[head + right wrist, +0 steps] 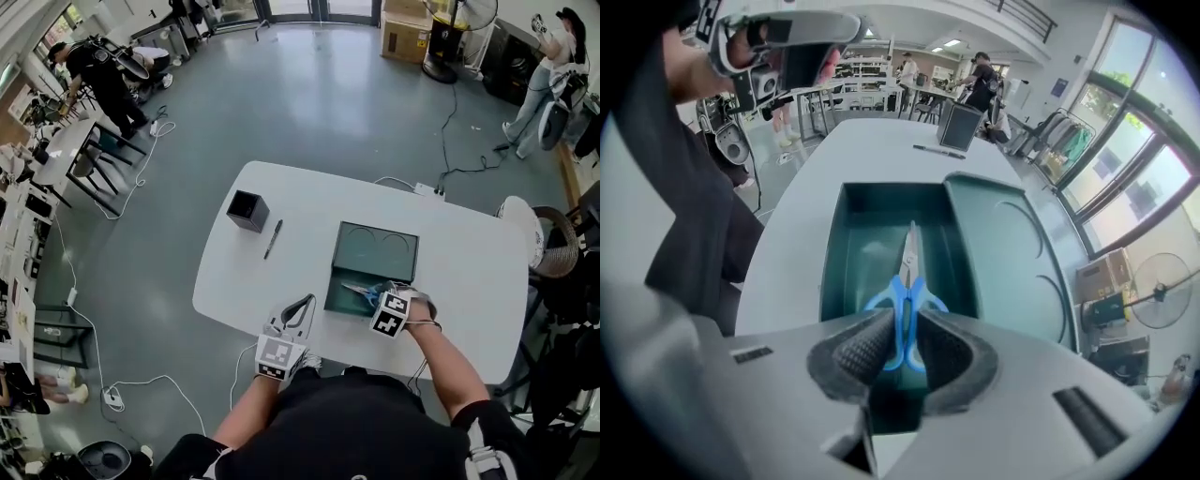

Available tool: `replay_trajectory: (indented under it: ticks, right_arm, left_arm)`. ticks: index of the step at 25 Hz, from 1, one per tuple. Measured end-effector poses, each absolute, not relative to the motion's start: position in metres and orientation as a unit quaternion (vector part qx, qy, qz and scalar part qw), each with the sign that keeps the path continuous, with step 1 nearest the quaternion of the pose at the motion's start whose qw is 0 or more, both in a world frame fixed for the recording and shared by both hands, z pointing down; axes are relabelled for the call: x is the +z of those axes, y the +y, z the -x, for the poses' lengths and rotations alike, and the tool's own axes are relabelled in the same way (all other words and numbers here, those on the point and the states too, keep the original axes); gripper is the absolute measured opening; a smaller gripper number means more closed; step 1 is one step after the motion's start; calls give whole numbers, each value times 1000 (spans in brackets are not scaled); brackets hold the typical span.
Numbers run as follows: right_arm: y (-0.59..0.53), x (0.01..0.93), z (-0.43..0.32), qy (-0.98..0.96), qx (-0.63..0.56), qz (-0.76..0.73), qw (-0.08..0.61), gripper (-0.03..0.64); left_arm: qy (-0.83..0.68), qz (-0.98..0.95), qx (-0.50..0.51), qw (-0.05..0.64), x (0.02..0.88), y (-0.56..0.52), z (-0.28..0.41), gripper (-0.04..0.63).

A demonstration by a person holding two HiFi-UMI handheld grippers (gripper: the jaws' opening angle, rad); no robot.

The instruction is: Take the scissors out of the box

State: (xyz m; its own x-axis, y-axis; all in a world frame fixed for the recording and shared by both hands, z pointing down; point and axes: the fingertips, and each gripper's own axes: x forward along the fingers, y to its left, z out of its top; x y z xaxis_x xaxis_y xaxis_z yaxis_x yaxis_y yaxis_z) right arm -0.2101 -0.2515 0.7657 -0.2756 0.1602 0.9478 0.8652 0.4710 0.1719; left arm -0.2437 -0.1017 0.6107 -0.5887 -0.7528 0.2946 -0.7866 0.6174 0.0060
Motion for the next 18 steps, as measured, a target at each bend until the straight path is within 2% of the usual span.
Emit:
replay_trajectory:
  ticks: [7, 18]
  right_arm:
    - [-254, 721, 218, -770, -367, 311, 418, 83]
    - [-259, 610, 229, -884, -342, 203, 247, 83]
  left_arm:
    - [-884, -445, 67, 128, 601, -115, 249, 12]
    - [-874, -466, 71, 116, 590, -131, 251, 12]
